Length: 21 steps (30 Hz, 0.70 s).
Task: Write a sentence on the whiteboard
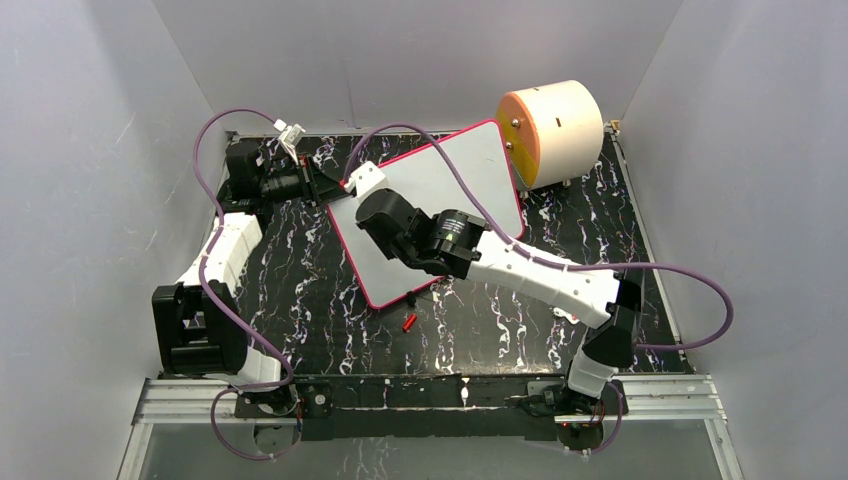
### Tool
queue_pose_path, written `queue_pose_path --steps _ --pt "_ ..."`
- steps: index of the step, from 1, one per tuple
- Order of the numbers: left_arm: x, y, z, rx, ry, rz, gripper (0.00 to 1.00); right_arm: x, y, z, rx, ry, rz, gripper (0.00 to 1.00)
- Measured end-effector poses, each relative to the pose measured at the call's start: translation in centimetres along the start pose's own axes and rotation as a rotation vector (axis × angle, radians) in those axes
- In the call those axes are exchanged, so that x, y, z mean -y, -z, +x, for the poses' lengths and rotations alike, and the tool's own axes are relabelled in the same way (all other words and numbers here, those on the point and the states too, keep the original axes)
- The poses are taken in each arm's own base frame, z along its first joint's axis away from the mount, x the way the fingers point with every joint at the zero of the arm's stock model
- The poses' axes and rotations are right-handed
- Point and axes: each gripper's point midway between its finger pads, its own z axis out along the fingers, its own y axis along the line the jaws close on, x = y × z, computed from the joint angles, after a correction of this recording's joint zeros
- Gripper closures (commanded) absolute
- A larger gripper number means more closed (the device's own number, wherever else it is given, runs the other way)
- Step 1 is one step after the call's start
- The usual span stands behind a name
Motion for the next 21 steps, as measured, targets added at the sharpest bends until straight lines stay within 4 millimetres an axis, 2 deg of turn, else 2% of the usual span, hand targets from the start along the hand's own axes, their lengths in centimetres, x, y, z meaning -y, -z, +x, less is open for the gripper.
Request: queue_pose_path --steps 4,11,21 --pt "0.0 0.0 0.0 0.000 -0.003 -0.001 1.00 -0.2 -0.5 0.2 -0.011 0.008 0.001 1.00" --pt "0.0 0.0 0.0 0.001 -0.003 -0.003 1.00 -1.0 -1.1 -1.5 0.016 0.006 -0.006 1.00" --pt "0.1 0.1 0.0 0.000 -0.005 -0.004 1.00 -2.0 -2.2 -2.8 0.034 0.016 -0.013 1.00"
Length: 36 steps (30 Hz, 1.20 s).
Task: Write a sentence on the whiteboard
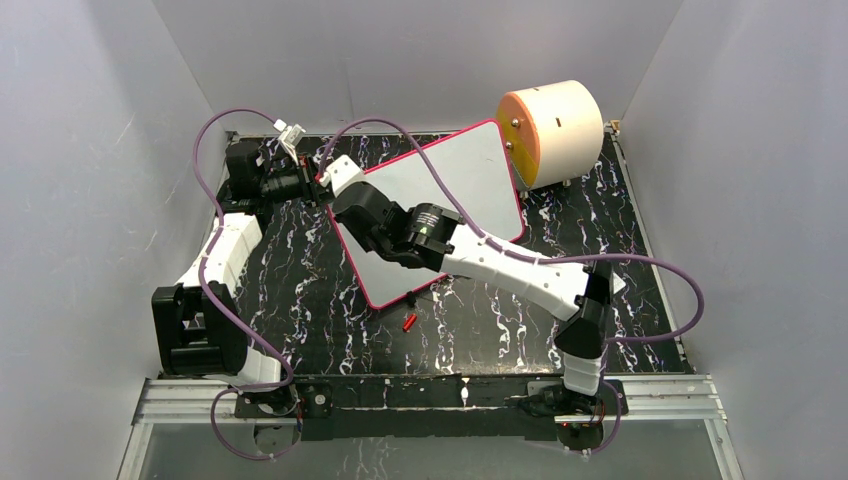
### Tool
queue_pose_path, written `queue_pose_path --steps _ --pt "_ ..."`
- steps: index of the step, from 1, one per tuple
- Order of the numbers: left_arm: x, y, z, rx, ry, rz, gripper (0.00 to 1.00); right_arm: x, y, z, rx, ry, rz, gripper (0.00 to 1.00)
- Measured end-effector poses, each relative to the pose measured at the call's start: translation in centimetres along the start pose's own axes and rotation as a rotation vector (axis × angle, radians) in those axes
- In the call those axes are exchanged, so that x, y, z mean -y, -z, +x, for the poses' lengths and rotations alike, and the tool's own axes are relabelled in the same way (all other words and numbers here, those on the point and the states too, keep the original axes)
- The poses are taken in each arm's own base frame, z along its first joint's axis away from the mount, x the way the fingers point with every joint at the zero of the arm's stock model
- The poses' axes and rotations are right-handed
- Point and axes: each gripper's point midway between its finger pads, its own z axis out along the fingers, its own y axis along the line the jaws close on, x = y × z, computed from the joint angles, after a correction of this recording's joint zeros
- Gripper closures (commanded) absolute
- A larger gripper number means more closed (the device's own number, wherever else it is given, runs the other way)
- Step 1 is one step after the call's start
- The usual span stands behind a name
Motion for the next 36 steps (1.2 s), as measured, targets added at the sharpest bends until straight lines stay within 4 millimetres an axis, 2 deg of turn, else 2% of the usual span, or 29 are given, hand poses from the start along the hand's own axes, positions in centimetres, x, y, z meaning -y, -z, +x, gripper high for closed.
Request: queue_pose_path --steps 9,20,36 --pt "0.2 0.0 0.0 -0.001 -0.002 0.002 1.00 -0.9 -1.7 0.6 -0.020 0.018 0.001 1.00" --pt "0.3 0.0 0.1 -0.005 -0.001 0.001 1.00 -1.1 -1.7 -0.4 0.003 0.003 -0.006 1.00" --pt "0.1 0.0 0.1 -0.003 -0.002 -0.006 1.00 -1.5 -2.6 0.0 -0.010 0.004 0.000 1.00"
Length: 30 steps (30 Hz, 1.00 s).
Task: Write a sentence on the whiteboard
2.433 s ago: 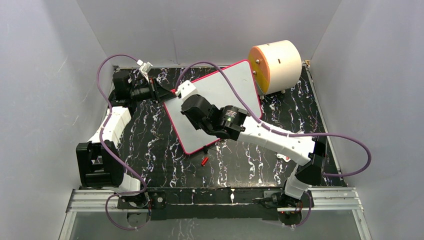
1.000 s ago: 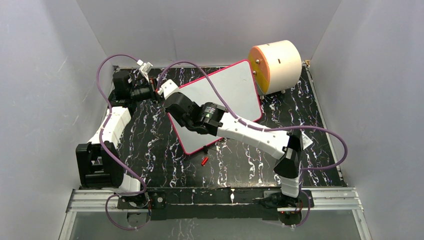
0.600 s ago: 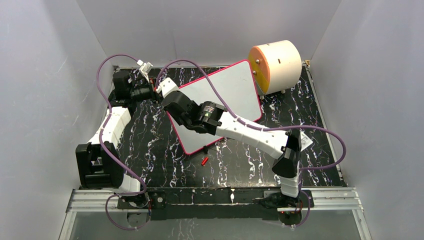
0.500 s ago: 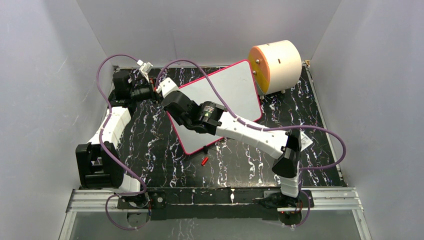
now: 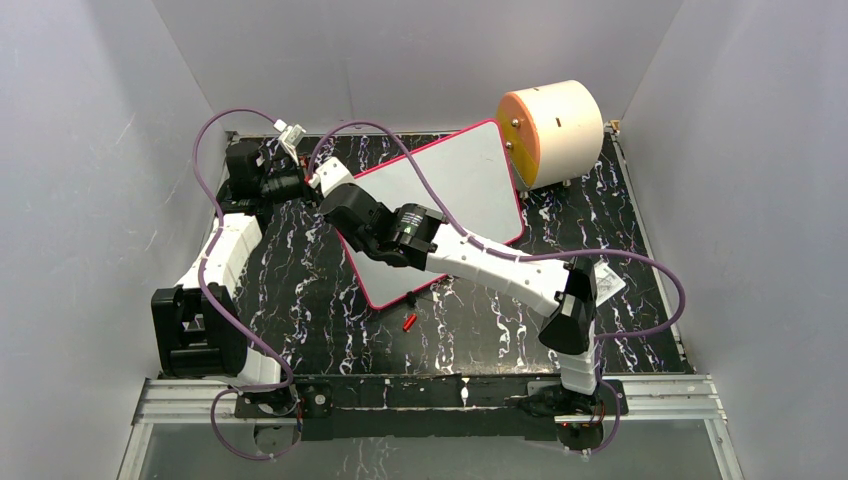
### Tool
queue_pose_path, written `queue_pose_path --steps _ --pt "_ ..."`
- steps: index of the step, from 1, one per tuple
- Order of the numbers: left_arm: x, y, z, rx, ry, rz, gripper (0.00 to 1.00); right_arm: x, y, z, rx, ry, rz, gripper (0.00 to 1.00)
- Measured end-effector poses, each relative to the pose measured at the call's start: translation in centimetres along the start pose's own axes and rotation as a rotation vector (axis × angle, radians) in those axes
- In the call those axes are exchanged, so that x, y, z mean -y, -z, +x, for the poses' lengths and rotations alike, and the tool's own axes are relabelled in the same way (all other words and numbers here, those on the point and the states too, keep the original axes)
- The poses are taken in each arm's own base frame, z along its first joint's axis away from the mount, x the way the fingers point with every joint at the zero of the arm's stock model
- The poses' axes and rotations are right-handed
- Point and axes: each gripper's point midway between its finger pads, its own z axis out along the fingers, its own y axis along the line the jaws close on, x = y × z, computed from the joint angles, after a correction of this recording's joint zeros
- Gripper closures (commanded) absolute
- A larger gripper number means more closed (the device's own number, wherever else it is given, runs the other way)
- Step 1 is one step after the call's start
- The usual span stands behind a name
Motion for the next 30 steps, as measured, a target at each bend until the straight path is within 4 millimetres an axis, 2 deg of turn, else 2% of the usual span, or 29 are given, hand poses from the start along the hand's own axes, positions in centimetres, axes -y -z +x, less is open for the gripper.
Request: queue_pose_path --steps 12,30 --pt "0.0 0.0 0.0 0.000 -0.001 0.000 1.00 0.2 -0.1 -0.4 0.007 -0.009 0.016 1.00" --pt "-0.1 0.0 0.0 0.000 -0.001 -0.003 1.00 -0.3 -0.1 1.1 -0.065 0.007 0.011 1.00"
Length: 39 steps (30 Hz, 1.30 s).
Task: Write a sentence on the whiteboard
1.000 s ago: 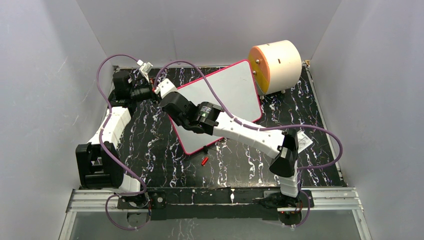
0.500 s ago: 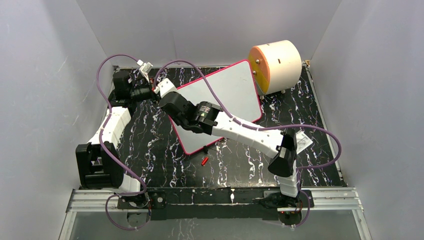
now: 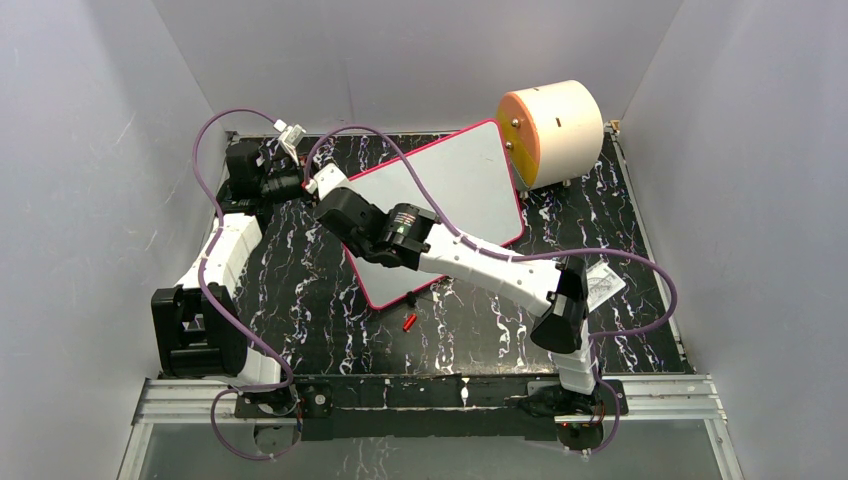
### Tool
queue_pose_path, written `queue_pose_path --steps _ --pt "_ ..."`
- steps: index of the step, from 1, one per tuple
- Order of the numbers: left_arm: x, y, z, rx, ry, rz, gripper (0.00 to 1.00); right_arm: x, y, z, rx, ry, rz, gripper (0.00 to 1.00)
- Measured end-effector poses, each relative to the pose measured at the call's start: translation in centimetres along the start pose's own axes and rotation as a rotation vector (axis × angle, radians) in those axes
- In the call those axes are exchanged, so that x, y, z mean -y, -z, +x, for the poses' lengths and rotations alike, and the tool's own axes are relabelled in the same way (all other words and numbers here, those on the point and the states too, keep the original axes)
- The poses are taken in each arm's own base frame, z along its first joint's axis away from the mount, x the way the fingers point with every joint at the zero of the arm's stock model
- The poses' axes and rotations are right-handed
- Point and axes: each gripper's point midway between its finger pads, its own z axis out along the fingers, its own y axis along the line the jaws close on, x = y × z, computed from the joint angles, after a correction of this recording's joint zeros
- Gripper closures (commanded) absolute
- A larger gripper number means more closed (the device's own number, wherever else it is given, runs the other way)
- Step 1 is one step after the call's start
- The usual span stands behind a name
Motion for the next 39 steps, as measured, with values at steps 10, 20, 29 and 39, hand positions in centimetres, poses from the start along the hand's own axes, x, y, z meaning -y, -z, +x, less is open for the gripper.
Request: queue_pose_path --steps 10,20,29,39 --pt "0.0 0.0 0.0 0.000 0.000 0.000 1.00 -0.4 0.2 1.4 -0.056 0.001 -0.024 1.00" --pt "0.0 0.0 -0.1 0.002 -0.002 -0.002 1.00 -0.6 0.3 2.1 -0.083 -0.009 -0.029 1.00" --pt "0.1 0.0 -0.1 0.002 -0.003 -0.003 1.00 -1.1 0.5 2.1 -0.079 -0.005 -0.033 1.00" --pt "0.1 0.0 -0.1 0.002 -0.003 -0.003 1.00 -1.6 0.8 2.2 -0.032 -0.002 -0.021 1.00"
